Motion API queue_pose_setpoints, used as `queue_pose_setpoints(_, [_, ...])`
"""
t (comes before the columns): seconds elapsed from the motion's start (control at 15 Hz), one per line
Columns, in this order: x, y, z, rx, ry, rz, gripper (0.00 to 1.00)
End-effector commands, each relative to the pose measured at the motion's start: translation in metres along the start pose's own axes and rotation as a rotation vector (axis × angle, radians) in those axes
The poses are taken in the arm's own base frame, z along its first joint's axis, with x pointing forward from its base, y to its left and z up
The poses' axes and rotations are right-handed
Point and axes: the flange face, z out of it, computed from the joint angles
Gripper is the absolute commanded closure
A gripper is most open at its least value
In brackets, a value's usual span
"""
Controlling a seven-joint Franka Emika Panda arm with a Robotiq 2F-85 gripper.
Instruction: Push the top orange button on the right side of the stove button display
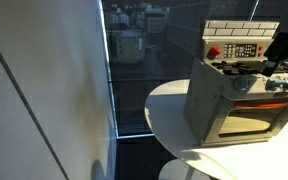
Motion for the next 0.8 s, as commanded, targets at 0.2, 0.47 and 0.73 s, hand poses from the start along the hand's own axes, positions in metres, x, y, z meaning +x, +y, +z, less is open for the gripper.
queue_pose_setpoints(0.2, [0.0, 0.0, -0.001, 0.0, 0.0, 0.0, 0.0])
queue_pose_setpoints(0.47, [0.001, 0.001, -0.003, -0.004, 0.006, 0.003, 0.0])
queue_pose_setpoints(0.73, [0.003, 0.0, -0.02, -0.021, 0.04, 0.005, 0.0])
